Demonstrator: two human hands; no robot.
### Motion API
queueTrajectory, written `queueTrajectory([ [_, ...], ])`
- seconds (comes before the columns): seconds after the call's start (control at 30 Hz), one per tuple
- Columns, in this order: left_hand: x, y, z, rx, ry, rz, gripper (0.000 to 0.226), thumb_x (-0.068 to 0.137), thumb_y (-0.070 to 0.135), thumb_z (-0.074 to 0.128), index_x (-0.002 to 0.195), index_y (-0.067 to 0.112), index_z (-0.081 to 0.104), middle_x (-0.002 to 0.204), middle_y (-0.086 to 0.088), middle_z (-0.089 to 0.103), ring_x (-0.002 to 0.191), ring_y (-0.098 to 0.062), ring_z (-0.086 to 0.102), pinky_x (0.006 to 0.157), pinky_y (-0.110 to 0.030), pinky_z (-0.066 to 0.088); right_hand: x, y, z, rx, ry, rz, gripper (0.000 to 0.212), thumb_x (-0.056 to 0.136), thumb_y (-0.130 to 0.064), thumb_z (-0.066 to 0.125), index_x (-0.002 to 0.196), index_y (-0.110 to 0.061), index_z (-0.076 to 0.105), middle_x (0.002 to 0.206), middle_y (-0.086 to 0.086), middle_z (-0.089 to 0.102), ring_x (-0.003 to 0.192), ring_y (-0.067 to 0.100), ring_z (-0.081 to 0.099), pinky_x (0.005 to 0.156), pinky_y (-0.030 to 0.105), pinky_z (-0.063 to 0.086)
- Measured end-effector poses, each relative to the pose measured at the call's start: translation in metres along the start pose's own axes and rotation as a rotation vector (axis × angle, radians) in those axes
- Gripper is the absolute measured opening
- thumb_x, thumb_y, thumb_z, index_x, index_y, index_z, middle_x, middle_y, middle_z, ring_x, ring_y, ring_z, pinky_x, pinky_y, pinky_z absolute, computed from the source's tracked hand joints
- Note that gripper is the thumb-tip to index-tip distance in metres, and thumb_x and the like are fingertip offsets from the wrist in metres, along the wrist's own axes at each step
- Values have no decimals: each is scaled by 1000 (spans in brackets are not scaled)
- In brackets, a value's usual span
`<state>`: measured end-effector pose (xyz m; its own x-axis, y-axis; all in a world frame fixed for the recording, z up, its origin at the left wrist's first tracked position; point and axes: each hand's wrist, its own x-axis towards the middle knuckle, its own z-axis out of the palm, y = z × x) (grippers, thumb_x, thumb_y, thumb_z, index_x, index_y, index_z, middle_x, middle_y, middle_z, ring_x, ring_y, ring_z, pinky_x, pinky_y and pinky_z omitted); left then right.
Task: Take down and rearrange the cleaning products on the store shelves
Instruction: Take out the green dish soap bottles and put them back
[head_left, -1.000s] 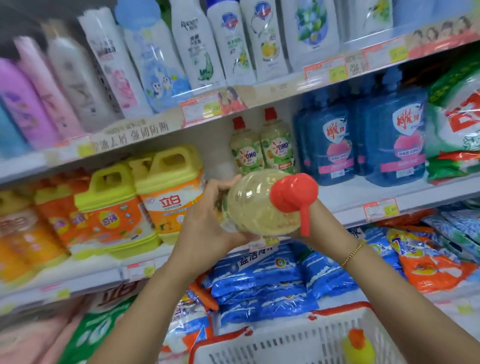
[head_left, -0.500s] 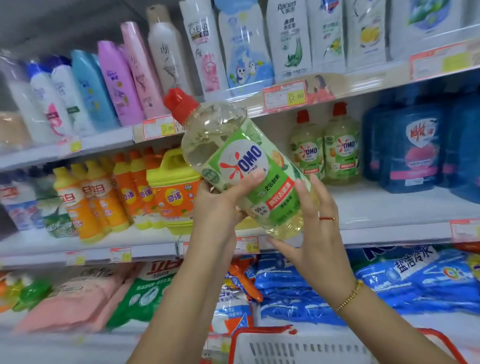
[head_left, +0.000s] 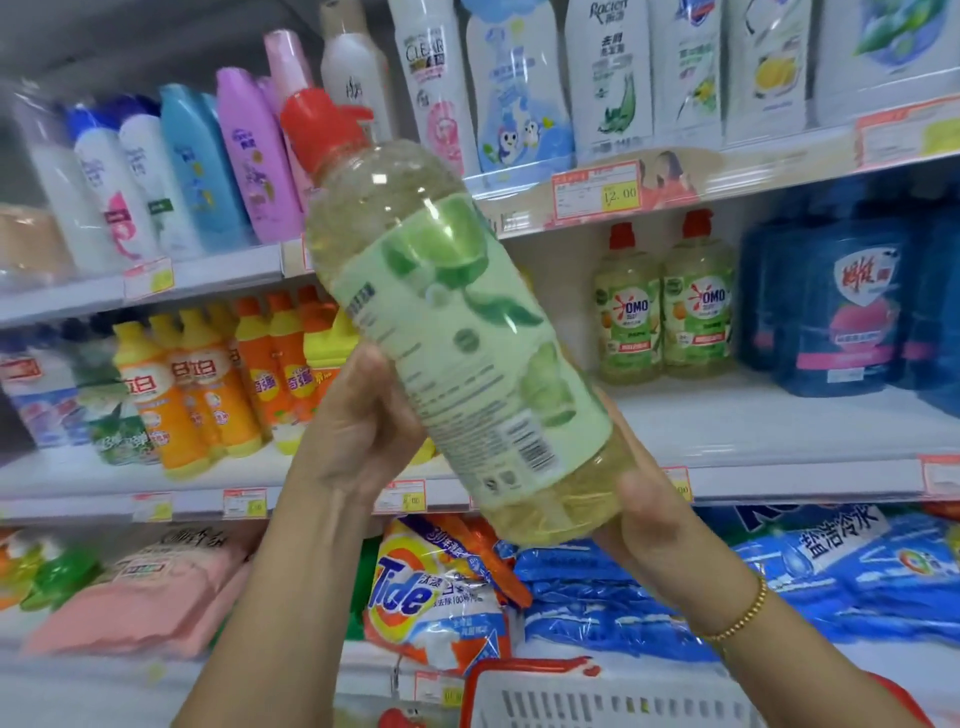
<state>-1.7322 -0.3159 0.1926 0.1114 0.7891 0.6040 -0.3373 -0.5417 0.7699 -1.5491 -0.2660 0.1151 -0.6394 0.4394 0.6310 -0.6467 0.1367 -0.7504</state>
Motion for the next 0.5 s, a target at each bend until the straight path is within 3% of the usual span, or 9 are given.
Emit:
queueTrajectory([
  [0.1,-1,7,0,1,79,54,58,53,46,89,102,18,75,102,0,74,97,-17,69,85,-37,57,3,6,11,278,-132,218,76,75,-65,56,135,-20,48,133,12,55,119,34,54,96,51,47],
  [0.17,2,14,3,17,174,64,61,49,39,91,102,14,74,102,-6,72,97,-23,69,86,-41,56,7,2,12,274,-48,229,72,79,-65,53,134,-20,49,133,14,55,117,36,55,94,47,49],
  [0.2,4,18,5,49,220,55,62,49,35,91,104,12,72,103,-8,72,98,-25,68,87,-42,56,10,-3,10,132,56,183,63,85,-59,51,134,-20,49,131,10,58,117,31,57,92,40,51],
  [0.27,5,25,6,152,357,20,61,57,25,88,112,9,67,107,-11,72,100,-29,69,89,-46,55,10,-17,10,-380,206,35,46,93,-43,49,135,-25,46,127,-3,61,116,14,58,91,25,50],
  [0.3,4,27,6,205,438,-4,61,62,21,83,118,8,64,110,-12,71,102,-30,68,92,-48,53,9,-23,11,-645,214,-33,49,91,-43,52,137,-31,42,130,-10,57,118,5,54,95,20,46],
  [0.37,4,24,9,271,524,-34,63,66,20,80,124,8,60,115,-13,69,104,-30,68,95,-52,51,8,-28,25,-1064,148,-34,75,77,-61,59,142,-49,23,143,-16,38,125,-5,41,100,16,38],
  [0.43,4,17,18,271,566,-57,62,65,20,82,123,10,61,113,-11,71,102,-28,69,95,-50,52,9,-23,44,-1299,155,37,104,63,-73,60,143,-53,-3,148,-9,28,126,5,40,98,23,40],
  [0.5,5,12,23,286,591,-78,59,65,21,82,119,10,64,109,-9,72,99,-25,70,94,-47,53,11,-17,54,-1440,225,52,117,60,-69,63,142,-48,-17,138,2,34,115,18,47,89,28,44],
])
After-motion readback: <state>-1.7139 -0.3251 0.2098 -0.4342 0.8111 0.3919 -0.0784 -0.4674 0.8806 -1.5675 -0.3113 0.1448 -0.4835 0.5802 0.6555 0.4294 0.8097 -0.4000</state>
